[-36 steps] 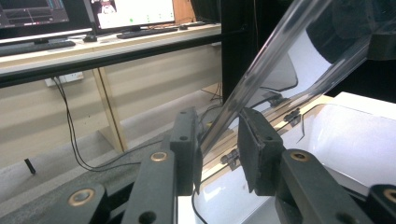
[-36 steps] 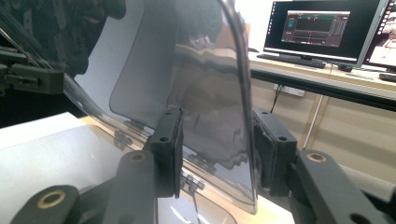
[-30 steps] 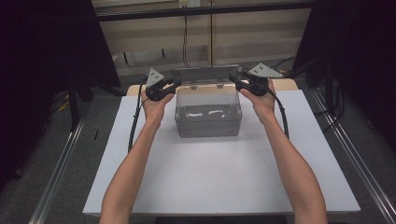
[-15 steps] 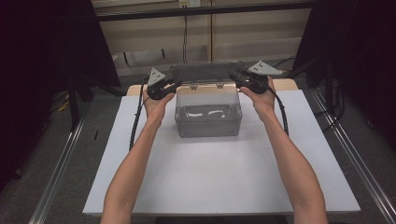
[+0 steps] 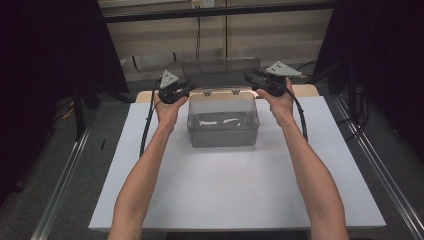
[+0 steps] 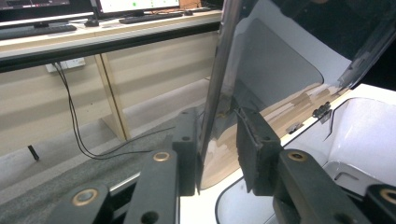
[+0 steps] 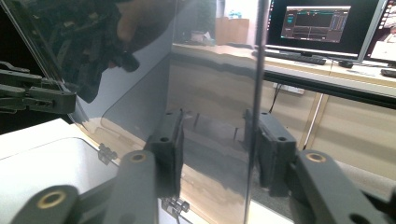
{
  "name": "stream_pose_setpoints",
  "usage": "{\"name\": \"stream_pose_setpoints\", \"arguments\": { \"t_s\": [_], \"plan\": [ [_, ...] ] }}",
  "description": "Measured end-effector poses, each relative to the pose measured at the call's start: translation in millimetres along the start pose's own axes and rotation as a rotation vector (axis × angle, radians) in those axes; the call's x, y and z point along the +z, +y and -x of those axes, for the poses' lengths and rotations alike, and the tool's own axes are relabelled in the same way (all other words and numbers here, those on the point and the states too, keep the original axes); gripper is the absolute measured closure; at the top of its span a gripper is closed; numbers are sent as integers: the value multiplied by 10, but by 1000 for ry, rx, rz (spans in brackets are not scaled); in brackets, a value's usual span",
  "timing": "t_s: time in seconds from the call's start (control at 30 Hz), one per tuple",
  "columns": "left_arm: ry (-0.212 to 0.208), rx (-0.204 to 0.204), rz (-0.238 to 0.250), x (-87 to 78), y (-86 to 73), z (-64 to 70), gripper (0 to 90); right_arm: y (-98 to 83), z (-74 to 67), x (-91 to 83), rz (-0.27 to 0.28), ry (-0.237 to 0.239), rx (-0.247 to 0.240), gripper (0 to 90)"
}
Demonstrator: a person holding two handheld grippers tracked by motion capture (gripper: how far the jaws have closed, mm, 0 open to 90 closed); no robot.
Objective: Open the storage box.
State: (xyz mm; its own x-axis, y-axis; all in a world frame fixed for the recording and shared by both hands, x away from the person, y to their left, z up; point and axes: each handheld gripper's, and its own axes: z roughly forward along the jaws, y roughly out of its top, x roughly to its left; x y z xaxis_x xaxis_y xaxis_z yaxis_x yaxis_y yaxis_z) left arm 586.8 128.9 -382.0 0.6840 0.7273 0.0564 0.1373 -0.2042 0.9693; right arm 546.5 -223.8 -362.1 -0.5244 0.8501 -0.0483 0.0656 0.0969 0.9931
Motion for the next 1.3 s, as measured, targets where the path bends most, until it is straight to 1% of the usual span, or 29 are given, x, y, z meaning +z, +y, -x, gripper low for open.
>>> {"name": "stream_pose_setpoints", "arguments": {
  "t_s": [0.13,0.17,0.23,0.3,0.4,0.47,0.5,0.53,0.63,0.67,0.7,0.77,0.8,0.9,0.93,0.97,1.0,1.07,1.13,1.17,1.2,1.23,1.3],
  "plan": [
    [-1,-5,-1,3,4,-10,719,-4,21,19,0,1,14,561],
    [-1,3,-11,0,9,-17,721,-12,28,27,-4,1,10,559],
    [4,-3,-9,7,12,-20,725,-53,58,41,-20,-5,20,560],
    [6,-14,-6,21,13,-23,726,-69,73,44,-22,-8,22,561],
    [8,-14,-15,38,29,-42,734,-110,123,47,-37,-18,35,584],
    [11,-14,-17,41,30,-48,735,-119,131,51,-38,-19,40,590],
    [12,-15,-11,48,27,-54,735,-127,138,54,-40,-19,43,596],
    [10,-28,-9,55,19,-57,736,-149,144,68,-41,-19,53,604],
    [7,-37,-5,60,11,-67,736,-197,136,92,-53,-15,65,597],
    [11,-48,1,68,3,-66,736,-197,136,92,-53,-15,65,597],
    [13,-50,2,75,-2,-68,739,-224,116,119,-65,-10,63,600],
    [15,-58,-6,80,-8,-65,741,-233,107,132,-63,-14,64,600],
    [21,-41,-5,83,-10,-79,742,-238,108,143,-54,-23,76,617],
    [13,-51,-1,93,-12,-71,747,-258,128,151,-55,-27,88,641],
    [14,-50,-5,90,-14,-74,747,-258,128,151,-55,-27,88,641],
    [12,-44,-8,91,-18,-83,747,-284,135,162,-54,-23,104,646],
    [8,-43,-15,94,-26,-89,747,-284,135,162,-54,-23,104,646],
    [16,-35,-27,104,-40,-93,749,-313,131,179,-59,-24,107,643],
    [21,-40,-26,117,-53,-93,750,-337,133,197,-56,-29,121,646],
    [16,-53,-30,124,-59,-86,750,-343,136,201,-57,-31,122,651],
    [20,-39,-34,126,-62,-97,750,-343,136,201,-57,-31,122,651],
    [20,-45,-38,139,-76,-98,750,-365,147,209,-72,-30,122,657],
    [25,-51,-40,148,-85,-92,750,-383,151,212,-80,-29,124,662]
  ]
}}
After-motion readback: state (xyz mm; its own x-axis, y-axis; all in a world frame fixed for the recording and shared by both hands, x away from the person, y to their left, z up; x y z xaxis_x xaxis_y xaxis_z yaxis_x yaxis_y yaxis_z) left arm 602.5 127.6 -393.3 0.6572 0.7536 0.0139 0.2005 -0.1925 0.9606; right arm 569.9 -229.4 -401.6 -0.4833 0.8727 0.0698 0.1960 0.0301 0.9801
